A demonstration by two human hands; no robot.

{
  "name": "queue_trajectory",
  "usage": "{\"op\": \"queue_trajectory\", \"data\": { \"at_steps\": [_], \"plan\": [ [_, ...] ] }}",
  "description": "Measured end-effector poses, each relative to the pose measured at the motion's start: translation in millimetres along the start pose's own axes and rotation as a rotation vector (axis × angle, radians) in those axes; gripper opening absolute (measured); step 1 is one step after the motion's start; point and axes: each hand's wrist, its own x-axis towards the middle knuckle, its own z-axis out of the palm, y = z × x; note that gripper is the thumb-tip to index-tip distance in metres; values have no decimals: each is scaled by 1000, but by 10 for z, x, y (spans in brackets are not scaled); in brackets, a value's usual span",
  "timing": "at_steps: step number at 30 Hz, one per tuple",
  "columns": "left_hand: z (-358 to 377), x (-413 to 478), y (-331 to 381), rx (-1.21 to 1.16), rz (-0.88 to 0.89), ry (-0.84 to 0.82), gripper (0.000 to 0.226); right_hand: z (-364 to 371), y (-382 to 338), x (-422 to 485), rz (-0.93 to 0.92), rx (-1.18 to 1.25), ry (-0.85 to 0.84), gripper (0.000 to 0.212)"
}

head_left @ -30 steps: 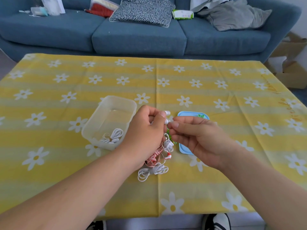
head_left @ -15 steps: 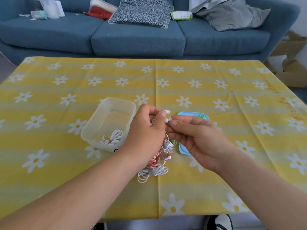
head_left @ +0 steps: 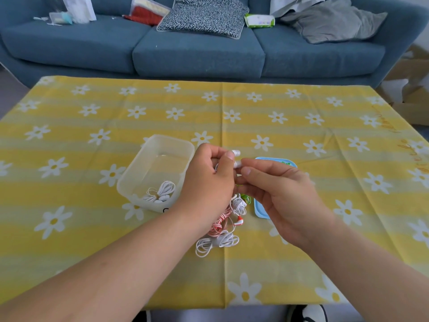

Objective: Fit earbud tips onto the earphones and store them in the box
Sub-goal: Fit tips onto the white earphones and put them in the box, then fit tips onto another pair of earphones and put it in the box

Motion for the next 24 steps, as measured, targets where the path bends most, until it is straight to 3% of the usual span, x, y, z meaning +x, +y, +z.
{"op": "queue_trajectory", "data": {
  "at_steps": [13, 15, 20, 24],
  "plan": [
    [-397, 227, 182, 120, -7, 25, 9, 254, 42, 119, -44, -212, -66, 35],
    [-597, 380, 196, 271, 59, 37, 9, 354, 43, 175, -69, -278, -35, 33],
    [-1206, 656, -118, 936, 156, -18, 9, 721, 255, 249, -55, -406, -41, 30],
    [-1255, 778, -255, 1172, 143, -93, 13, 855, 302, 309, -44, -441, -36, 30]
  ]
}}
